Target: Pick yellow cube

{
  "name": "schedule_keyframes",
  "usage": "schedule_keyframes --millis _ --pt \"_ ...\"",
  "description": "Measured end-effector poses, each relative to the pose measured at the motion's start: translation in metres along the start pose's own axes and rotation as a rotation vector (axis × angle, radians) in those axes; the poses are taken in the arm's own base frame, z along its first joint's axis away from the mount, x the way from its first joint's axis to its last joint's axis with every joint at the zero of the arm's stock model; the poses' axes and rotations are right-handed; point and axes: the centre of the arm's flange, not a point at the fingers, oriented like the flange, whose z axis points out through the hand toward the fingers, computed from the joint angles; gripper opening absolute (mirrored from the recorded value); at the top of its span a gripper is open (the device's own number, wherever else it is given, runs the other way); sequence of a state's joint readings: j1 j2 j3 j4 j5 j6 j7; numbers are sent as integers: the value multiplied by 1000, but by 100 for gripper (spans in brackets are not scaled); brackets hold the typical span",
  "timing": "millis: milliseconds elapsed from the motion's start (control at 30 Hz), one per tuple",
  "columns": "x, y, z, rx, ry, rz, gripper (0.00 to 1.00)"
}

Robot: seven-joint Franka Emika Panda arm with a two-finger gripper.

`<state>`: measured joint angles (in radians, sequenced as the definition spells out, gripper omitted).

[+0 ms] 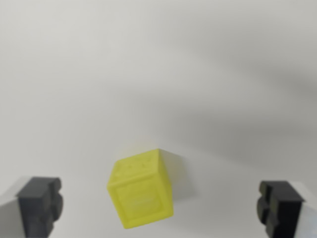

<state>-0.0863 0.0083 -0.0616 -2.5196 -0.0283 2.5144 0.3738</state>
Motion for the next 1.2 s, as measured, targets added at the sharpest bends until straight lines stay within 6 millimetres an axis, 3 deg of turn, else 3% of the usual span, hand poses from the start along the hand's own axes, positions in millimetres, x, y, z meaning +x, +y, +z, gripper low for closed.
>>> schedule_keyframes --millis 1200 --pt "-42 29 61 10 5 -170 100"
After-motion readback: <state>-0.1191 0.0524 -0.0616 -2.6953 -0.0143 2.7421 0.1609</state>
